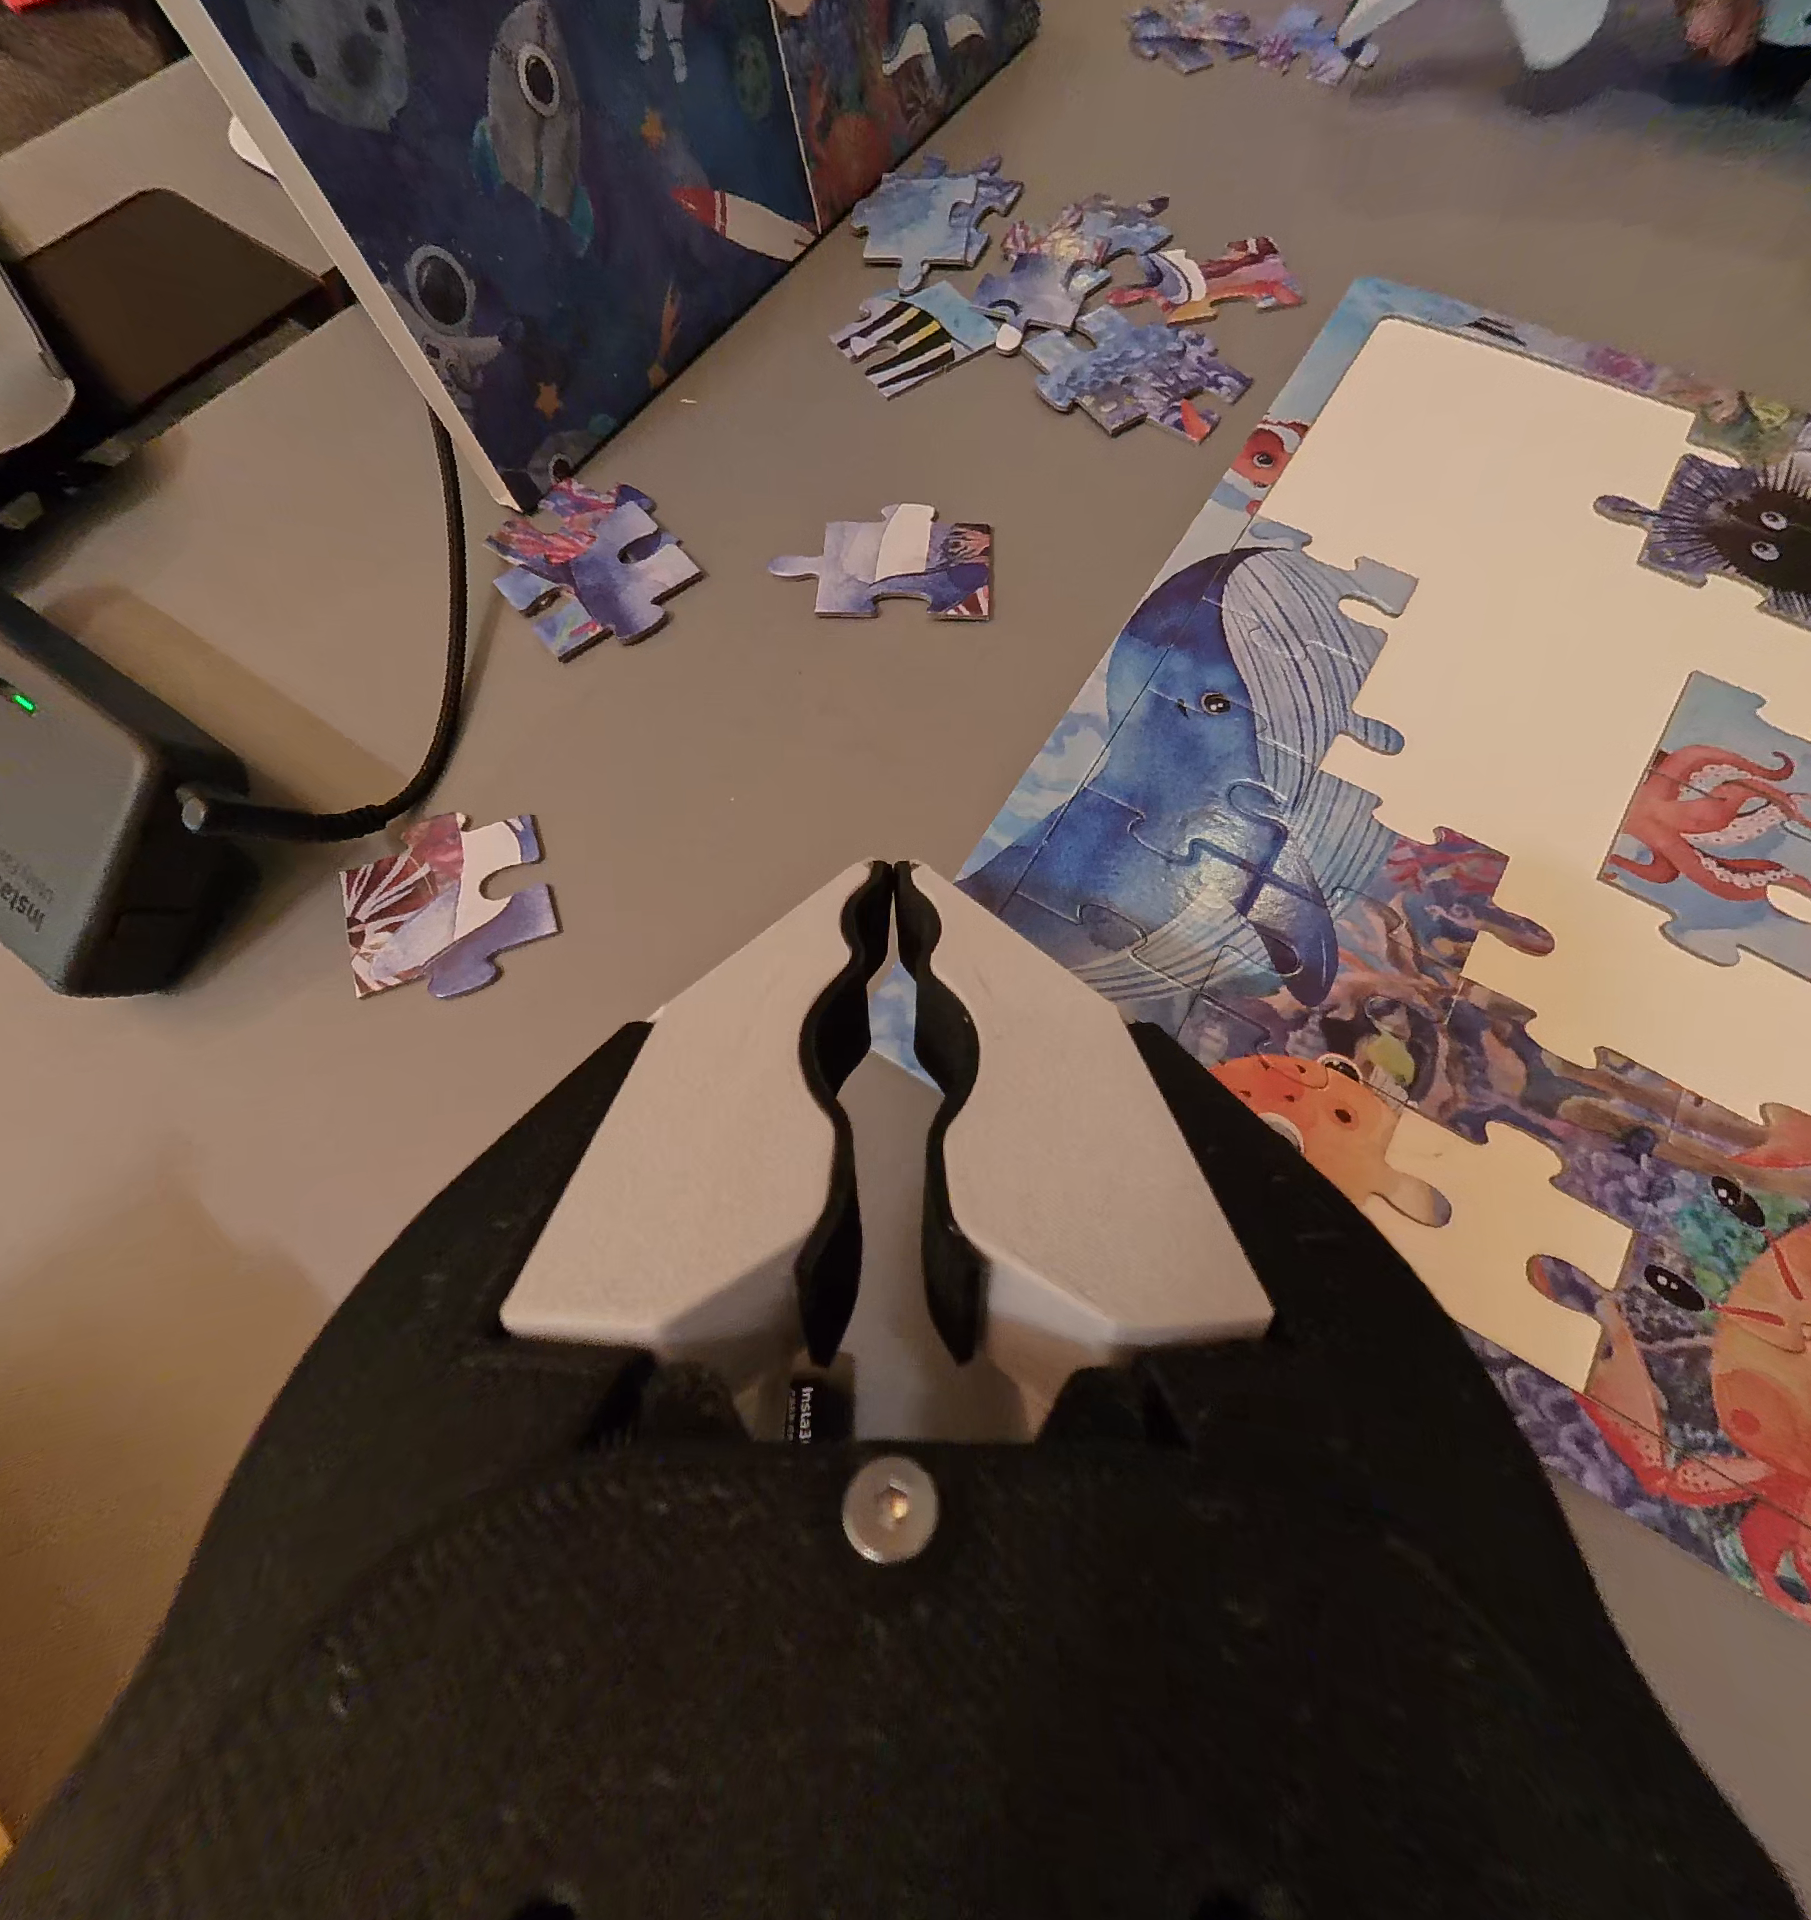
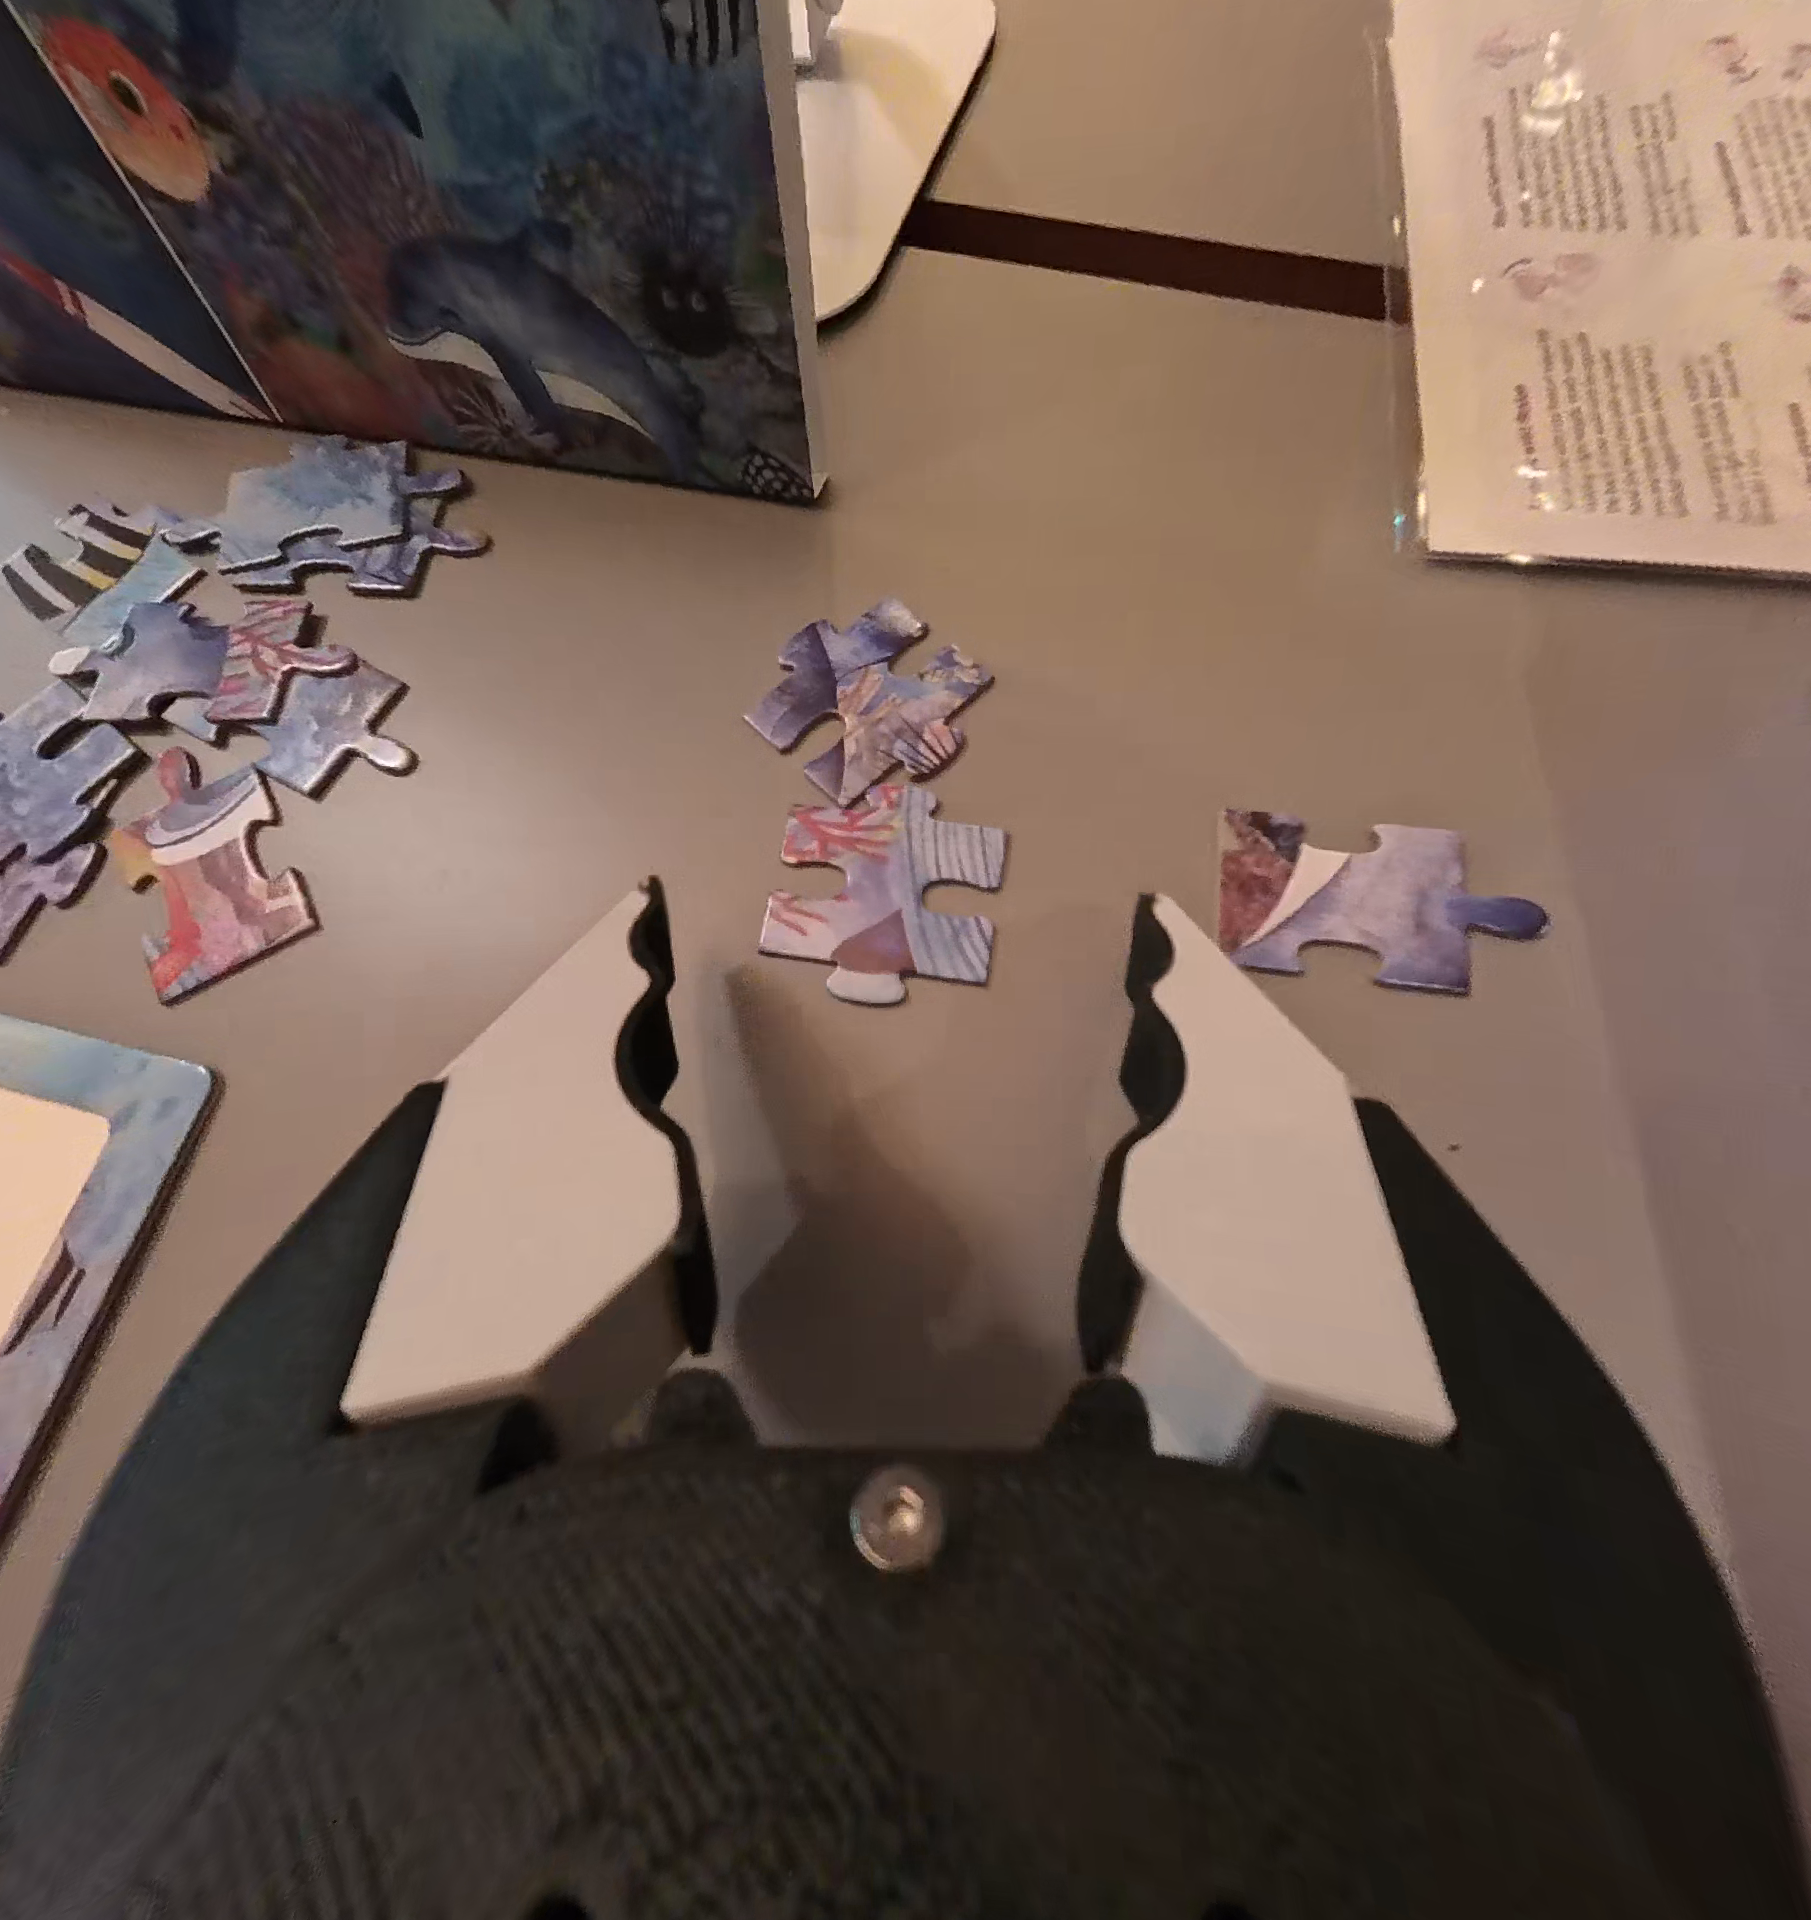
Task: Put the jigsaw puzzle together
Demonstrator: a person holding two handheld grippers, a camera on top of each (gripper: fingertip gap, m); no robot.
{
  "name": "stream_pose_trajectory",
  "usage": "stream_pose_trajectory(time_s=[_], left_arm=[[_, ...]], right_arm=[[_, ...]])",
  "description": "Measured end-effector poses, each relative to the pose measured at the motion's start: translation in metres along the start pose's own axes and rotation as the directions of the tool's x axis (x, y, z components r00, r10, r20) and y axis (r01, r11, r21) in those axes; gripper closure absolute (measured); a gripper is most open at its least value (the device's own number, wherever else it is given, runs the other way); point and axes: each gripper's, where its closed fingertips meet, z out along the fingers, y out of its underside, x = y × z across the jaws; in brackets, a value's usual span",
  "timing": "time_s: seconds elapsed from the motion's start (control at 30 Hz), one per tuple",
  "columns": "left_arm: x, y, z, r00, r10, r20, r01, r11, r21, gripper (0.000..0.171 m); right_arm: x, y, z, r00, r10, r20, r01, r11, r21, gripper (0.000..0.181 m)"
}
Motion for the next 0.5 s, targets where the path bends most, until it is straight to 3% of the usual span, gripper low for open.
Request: stream_pose_trajectory(time_s=[0.13, 0.27, 0.5], left_arm=[[0.001, -0.003, -0.001, 1.0, 0.014, 0.006, -0.014, 1.0, 0.014, 0.171], [0.001, -0.003, -0.001, 1.0, 0.02, 0.011, -0.02, 1.0, 0.014, 0.171], [0.001, -0.002, 0.0, 1.0, 0.026, 0.013, -0.026, 1.0, 0.004, 0.171]], right_arm=[[0.002, 0.01, 0.006, 0.998, -0.039, -0.05, 0.036, 0.997, -0.065, 0.102], [-0.006, 0.011, 0.004, 0.997, -0.07, -0.018, 0.068, 0.995, -0.077, 0.135], [-0.01, 0.014, 0.0, 0.994, -0.103, 0.037, 0.106, 0.989, -0.102, 0.136]])
